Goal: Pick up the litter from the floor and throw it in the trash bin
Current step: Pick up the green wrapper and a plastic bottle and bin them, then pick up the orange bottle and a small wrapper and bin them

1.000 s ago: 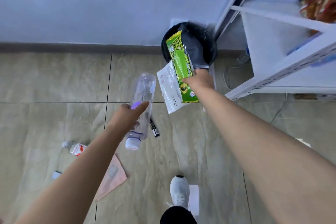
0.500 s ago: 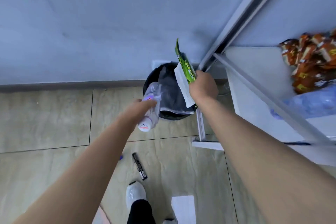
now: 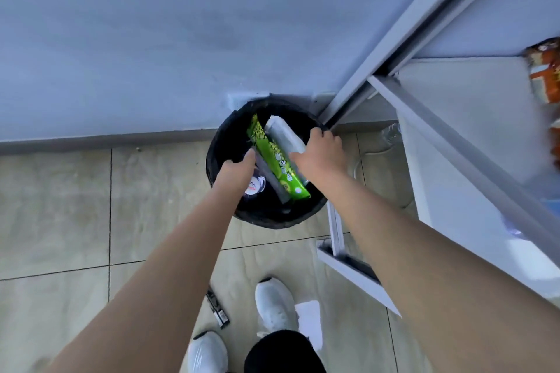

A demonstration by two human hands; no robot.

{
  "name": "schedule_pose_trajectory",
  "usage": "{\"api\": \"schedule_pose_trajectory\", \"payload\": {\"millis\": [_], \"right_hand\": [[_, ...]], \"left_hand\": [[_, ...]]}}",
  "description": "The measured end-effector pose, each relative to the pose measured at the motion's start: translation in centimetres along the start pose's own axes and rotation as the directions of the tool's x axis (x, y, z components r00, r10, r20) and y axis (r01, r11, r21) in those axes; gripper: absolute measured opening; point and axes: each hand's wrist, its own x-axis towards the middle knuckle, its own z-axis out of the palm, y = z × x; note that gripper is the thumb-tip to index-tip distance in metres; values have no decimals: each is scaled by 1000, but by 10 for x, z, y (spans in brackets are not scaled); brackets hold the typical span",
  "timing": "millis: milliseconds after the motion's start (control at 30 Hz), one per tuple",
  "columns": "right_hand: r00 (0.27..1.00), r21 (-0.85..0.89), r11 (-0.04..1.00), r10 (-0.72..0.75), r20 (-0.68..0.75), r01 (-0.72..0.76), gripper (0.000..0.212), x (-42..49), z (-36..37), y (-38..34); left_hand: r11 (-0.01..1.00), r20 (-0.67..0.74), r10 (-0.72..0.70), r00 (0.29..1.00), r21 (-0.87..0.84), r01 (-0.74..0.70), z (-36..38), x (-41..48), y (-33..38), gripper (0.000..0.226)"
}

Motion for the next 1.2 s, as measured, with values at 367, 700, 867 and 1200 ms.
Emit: {"api": "schedule_pose_trajectory", "payload": {"millis": [367,700,867,1200], "right_hand": [[966,-7,991,-126,225,131,42,-19,-34,-39],[849,71,934,-350,396,351,31,-188,-10,-139],[796,14,915,-359,488,404,58,-275,56,-148],[810,-93,926,-269,520,367,41,-279,283,-83]], "left_hand": [[759,-109,375,920,606,-238,-65,-48,-24,55],[701,-220,309,925,710,-65,-175,-147,-179,57],[708,-234,246,941,707,-9,-196,-187,-299,58],[736,-222,208,953,677,-3,-148,-93,-454,60]]}}
